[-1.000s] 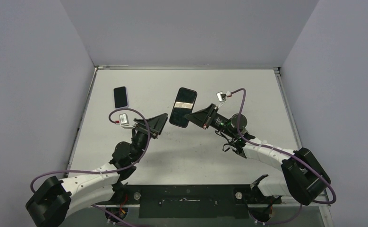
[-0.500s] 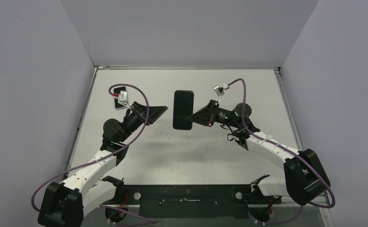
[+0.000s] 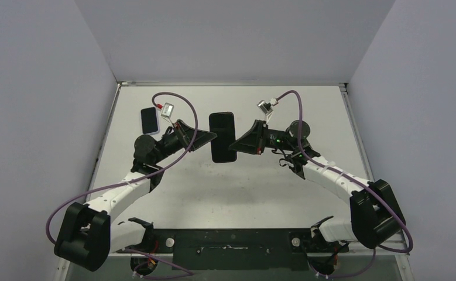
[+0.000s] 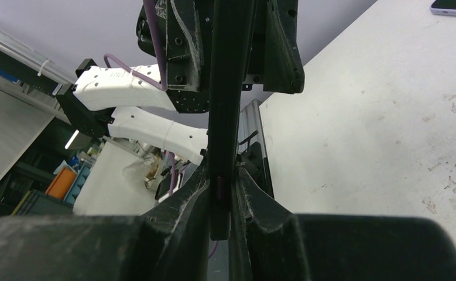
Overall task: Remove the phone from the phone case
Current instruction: Adjust the phone, then remove the phone case from the phone.
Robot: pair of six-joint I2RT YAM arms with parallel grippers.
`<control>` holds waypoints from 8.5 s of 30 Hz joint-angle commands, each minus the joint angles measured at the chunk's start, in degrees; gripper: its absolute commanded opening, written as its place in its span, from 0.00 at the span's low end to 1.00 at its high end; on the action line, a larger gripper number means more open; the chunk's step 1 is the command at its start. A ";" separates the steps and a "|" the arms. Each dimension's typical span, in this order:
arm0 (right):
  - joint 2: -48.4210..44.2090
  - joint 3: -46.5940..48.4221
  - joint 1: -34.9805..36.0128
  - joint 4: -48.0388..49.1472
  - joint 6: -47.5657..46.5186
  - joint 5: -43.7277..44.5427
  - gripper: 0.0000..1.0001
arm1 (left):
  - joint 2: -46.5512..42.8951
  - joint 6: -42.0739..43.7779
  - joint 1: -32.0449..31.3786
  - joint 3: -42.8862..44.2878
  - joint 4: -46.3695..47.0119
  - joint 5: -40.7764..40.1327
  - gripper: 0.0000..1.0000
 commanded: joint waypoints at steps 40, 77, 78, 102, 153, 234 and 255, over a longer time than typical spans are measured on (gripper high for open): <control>-8.70 -7.21 10.40 2.40 -7.89 21.04 0.56 | -8.42 -10.95 -8.09 -2.22 1.11 -29.87 0.00; -8.65 -10.02 15.75 12.03 -7.75 24.13 0.39 | -11.17 -12.60 -18.69 -8.44 7.90 -50.45 0.00; -8.56 -9.96 15.81 12.11 -7.79 24.06 0.37 | -11.06 -12.65 -18.68 -8.44 7.93 -50.43 0.00; -10.30 -2.45 15.89 -10.27 -33.90 23.09 0.00 | -13.35 -21.79 -18.80 -7.96 -3.44 -41.96 0.00; -12.41 4.02 11.45 -31.28 -48.26 5.96 0.63 | -3.44 3.61 4.47 9.79 -7.82 14.28 0.00; -21.21 4.64 12.34 -40.77 -31.95 34.49 0.68 | 4.36 -8.50 -0.76 3.10 7.82 -13.80 0.00; -16.19 0.98 10.79 -26.50 -5.27 30.05 0.61 | 5.64 -12.39 -3.08 2.01 13.66 -19.28 0.00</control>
